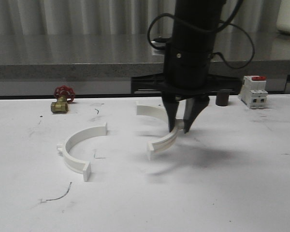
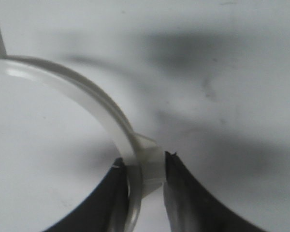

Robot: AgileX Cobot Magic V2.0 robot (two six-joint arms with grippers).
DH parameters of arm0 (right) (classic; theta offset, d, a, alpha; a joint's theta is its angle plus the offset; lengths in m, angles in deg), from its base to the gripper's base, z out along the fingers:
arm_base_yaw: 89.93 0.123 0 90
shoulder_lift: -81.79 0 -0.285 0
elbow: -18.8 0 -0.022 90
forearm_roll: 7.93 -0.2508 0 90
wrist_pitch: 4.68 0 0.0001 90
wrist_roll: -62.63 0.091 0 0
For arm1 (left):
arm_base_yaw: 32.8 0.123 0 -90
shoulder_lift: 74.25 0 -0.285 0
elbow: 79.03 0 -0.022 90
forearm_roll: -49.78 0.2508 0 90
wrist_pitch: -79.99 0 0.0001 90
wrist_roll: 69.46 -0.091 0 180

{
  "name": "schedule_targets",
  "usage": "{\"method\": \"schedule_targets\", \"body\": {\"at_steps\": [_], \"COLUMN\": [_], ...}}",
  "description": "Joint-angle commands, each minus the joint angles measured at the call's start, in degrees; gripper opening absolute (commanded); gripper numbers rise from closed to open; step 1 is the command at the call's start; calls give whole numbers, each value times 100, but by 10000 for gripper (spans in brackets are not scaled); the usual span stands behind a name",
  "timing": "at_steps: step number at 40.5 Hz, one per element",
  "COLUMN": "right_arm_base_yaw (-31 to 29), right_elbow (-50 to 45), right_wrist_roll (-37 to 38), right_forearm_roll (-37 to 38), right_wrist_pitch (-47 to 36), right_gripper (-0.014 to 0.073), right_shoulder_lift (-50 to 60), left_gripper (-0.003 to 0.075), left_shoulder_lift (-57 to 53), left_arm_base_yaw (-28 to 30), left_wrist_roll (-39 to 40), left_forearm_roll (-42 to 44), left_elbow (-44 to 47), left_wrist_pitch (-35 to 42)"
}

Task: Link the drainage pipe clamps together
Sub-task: 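Carry the clamp half to the placed half, aligning the ends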

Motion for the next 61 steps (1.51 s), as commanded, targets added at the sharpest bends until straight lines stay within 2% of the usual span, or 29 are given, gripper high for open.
{"method": "schedule_targets", "body": {"at_steps": [1,14,22,61], "right_arm_base_yaw": [149,458,466,469], "right_elbow": [497,1199,1210,1210], "right_wrist_roll": [80,394,611,719], "right_forearm_roll": [-96,-268,-268,-356], "right_wrist_pitch": [-30,179,144,-25], "right_gripper": [101,101,101,101], "right_shoulder_lift": [25,-579,-608,-744], "left_gripper": [-20,-20,-20,-20], "left_shoulder_lift": [53,53,53,53], "left_arm_base_yaw": [-49,-49,-49,-49], "left_wrist_roll": [15,15,15,15], "left_forearm_roll": [48,48,48,48], "left_elbow": [-147,-147,-147,-147], "left_wrist_pitch": [408,408,408,408]}}
